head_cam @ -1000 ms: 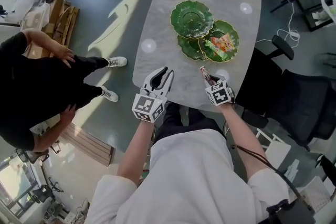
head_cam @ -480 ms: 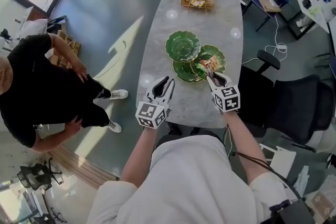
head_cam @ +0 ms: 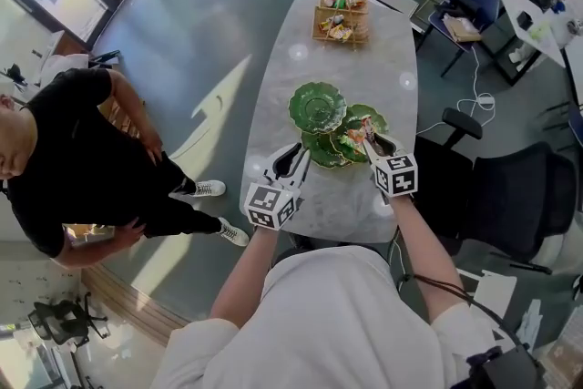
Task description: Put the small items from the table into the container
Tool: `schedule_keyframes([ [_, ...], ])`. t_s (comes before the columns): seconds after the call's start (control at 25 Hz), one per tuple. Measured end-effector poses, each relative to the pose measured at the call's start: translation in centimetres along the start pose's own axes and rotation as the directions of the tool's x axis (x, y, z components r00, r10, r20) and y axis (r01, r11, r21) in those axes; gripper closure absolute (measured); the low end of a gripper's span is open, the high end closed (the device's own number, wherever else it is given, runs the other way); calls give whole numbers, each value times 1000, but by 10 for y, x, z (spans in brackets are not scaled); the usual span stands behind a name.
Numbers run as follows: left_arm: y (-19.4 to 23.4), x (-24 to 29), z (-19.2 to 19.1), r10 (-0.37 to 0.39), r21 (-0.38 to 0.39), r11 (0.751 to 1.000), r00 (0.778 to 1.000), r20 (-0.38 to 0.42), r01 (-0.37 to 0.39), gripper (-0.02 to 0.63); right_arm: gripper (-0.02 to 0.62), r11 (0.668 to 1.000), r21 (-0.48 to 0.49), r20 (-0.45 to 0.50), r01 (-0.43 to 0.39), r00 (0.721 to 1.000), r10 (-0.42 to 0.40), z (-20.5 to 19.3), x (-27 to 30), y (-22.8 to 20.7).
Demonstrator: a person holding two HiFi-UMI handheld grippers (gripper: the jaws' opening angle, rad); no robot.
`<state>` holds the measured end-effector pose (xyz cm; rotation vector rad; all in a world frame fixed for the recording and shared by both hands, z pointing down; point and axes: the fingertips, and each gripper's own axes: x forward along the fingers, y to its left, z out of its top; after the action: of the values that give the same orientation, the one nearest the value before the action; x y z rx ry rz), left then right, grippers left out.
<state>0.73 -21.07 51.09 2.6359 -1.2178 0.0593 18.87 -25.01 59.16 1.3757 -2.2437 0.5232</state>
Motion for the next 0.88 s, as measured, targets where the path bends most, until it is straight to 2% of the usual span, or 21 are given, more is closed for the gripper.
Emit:
schedule_keyframes([
  [0.4, 3, 13, -1, -8, -2, 1000, 1000, -16, 8, 528, 466, 999, 17, -38, 52, 998, -51, -2, 16, -20],
  [0.88, -1, 13, 0, -13, 22, 1000, 1000, -16, 13, 528, 463, 1000, 28, 13, -6, 1000, 6, 5, -5, -2],
])
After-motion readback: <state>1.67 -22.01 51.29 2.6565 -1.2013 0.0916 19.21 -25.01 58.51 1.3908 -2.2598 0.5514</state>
